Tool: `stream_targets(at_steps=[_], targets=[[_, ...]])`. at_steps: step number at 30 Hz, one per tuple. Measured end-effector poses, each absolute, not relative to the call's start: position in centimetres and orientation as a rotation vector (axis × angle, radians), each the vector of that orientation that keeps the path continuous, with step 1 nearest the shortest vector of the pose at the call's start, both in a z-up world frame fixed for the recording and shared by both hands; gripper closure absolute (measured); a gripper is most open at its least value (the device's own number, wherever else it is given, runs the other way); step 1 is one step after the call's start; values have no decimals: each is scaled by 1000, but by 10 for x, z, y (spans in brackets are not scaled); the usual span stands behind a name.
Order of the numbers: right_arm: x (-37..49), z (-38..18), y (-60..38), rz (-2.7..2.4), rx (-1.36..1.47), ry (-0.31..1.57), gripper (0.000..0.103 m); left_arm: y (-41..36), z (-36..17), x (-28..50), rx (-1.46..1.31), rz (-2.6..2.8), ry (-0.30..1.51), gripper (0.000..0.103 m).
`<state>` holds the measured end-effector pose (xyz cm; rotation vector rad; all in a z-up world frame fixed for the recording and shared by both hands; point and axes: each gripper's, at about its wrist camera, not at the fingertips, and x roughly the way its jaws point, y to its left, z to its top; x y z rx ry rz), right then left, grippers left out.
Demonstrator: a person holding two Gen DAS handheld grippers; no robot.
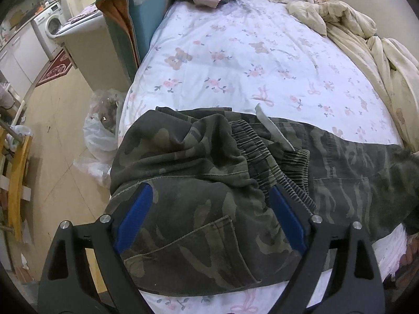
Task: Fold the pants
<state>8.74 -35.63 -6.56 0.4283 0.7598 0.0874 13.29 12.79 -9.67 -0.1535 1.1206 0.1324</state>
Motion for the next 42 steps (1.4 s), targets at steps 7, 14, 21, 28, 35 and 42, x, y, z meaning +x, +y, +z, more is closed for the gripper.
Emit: stream_targets(at_steps=[7,14,21,28,35,42], targets=[[73,-71,-195,520,43,836,95,134,-98,133,-153,135,1121,14],[50,-153,-103,605,-171,1029,84,143,-102,127,-164,136,1138,14],[34,-142,-81,760,-240,1122,49,147,-101,125,-194,117,1152,14],[52,-99,-163,590,91,1060,50,103,-98,131,-143,17,1158,14],[80,-127,-280,110,553,1058,49,-33,-109,162,44,-194,1234,14],[78,-141,-322,3,629,1087,49,-141,-164,204,245,-230,1291,14]])
